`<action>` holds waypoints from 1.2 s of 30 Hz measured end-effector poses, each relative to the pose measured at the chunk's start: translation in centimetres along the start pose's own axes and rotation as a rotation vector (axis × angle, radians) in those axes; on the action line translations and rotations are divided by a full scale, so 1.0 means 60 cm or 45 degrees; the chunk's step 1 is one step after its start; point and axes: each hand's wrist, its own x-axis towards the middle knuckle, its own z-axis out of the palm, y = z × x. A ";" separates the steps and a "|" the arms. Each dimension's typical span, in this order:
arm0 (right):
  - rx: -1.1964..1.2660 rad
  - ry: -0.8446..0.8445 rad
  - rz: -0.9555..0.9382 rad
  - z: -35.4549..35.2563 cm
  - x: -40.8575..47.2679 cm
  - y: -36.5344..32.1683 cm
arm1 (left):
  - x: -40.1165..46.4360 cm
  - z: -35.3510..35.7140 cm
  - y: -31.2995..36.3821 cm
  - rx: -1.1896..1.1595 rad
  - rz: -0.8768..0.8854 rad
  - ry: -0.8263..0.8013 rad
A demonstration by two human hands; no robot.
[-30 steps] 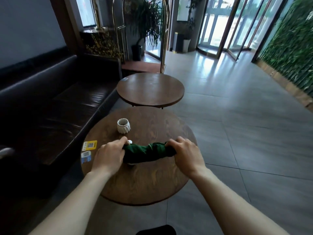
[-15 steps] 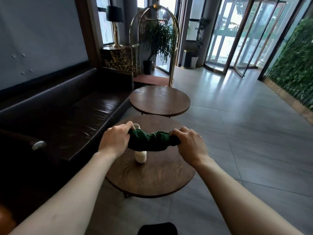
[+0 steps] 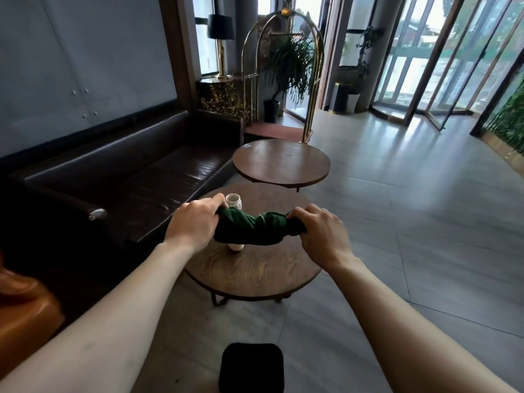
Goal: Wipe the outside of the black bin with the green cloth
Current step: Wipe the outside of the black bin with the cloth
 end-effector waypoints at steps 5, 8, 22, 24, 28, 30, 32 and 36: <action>0.061 -0.018 -0.018 0.001 -0.052 0.001 | -0.057 -0.003 0.024 0.039 -0.031 -0.017; 0.069 -0.026 -0.018 0.002 -0.075 -0.009 | -0.083 -0.003 0.027 0.042 -0.053 -0.046; 0.033 -0.078 0.033 0.024 -0.146 -0.098 | -0.186 0.001 -0.041 -0.054 -0.082 -0.065; 0.034 -0.099 0.044 0.037 -0.161 -0.119 | -0.205 0.002 -0.059 -0.066 -0.079 -0.076; 0.035 -0.159 0.077 0.063 -0.189 -0.168 | -0.240 0.002 -0.105 -0.075 -0.079 -0.109; 0.037 -0.168 0.083 0.073 -0.197 -0.190 | -0.254 0.001 -0.127 -0.082 -0.078 -0.131; 0.026 -0.165 0.076 0.082 -0.203 -0.209 | -0.265 0.001 -0.147 -0.085 -0.074 -0.144; 0.011 -0.156 0.070 0.091 -0.206 -0.243 | -0.284 -0.003 -0.182 -0.068 -0.057 -0.184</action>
